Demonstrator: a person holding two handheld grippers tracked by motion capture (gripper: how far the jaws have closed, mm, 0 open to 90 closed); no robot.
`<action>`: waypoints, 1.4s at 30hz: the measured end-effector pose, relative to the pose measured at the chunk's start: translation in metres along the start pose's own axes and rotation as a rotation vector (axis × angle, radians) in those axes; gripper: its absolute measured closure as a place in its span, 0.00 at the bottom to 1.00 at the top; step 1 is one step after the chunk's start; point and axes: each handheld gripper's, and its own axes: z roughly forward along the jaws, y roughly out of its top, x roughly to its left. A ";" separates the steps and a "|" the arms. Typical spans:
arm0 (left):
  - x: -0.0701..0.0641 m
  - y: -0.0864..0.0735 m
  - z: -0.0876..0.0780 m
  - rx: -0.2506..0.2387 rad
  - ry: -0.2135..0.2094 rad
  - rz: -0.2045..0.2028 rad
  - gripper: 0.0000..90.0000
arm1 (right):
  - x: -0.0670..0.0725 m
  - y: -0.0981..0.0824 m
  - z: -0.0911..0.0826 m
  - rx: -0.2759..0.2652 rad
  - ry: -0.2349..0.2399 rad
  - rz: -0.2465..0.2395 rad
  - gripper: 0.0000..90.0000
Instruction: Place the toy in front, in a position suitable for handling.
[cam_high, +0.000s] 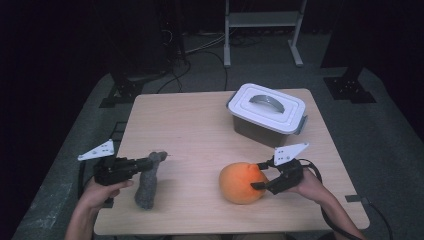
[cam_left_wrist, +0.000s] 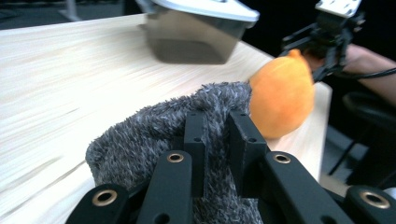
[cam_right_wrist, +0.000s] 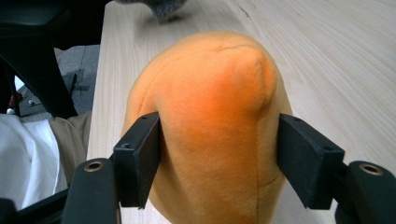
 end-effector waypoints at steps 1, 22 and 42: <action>0.001 -0.001 -0.005 0.000 0.012 -0.002 0.87 | 0.000 0.000 0.000 -0.001 0.001 -0.001 0.36; 0.016 -0.046 0.055 0.217 -0.005 -0.044 0.71 | 0.000 -0.020 -0.012 0.007 -0.002 0.021 0.36; -0.012 -0.013 0.090 0.183 -0.116 0.053 0.54 | 0.004 -0.031 -0.014 0.016 0.001 -0.019 0.52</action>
